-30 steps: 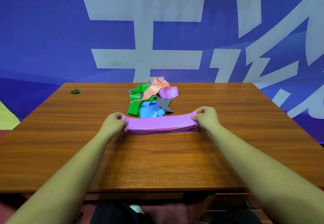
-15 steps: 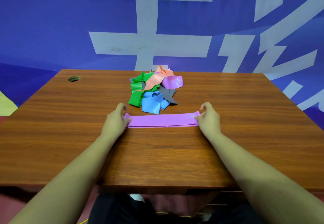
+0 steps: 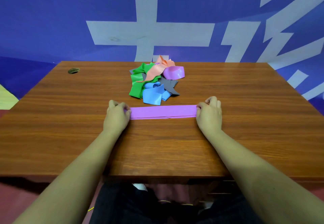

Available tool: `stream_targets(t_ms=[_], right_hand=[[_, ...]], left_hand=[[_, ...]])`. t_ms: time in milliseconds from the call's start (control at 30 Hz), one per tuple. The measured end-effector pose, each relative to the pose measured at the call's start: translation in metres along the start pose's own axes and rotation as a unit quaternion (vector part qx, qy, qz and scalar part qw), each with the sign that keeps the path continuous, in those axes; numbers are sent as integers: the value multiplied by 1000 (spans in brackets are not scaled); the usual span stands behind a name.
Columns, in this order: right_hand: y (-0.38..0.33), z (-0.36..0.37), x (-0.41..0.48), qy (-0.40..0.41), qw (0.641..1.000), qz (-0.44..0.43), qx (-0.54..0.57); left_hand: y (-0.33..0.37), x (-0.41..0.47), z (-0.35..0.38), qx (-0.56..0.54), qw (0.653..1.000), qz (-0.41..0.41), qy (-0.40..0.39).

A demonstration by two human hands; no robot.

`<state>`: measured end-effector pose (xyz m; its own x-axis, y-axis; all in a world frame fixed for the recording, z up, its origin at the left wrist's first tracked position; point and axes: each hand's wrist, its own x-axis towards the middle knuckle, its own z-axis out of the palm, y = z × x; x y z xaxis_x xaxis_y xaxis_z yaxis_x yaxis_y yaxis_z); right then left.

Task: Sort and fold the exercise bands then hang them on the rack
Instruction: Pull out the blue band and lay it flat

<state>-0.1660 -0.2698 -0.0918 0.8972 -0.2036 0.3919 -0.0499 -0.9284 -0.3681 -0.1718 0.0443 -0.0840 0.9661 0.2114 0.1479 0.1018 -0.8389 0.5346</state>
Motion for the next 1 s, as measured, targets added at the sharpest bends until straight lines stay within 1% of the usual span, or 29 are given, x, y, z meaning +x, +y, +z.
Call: stream_targets(t_ms=[67,133,300,400,467,567,667,767,867,1000], right_hand=[[-6,-8,5,-43,999,3,4],[-14,-18,12,-74,997,2,15],[-50,-33,37,-91,993,-60,48],[-83,-25,49,-172,975,-93,103],[-101,-13,55,-219,963,-81,133],[-115,11,64,-259,953,-49,146],[-117,34,69,-267,954,-36,132],[-116,48,70,-252,957,-38,140],[-115,45,74,-237,950,-46,196],[-127,14,89,-215,923,-58,313]], left_hand=[[3,3,-6,-5,1000,-2,-21],[7,6,-11,-14,999,15,-27],[31,26,-20,-66,994,84,-3],[49,45,-12,-47,990,131,-24],[57,57,-3,-37,987,149,-51],[60,74,10,-9,985,145,-88],[57,82,21,16,982,152,-115],[54,87,25,-12,981,171,-90],[49,93,20,-70,977,190,-63],[55,96,-3,-122,972,198,-15]])
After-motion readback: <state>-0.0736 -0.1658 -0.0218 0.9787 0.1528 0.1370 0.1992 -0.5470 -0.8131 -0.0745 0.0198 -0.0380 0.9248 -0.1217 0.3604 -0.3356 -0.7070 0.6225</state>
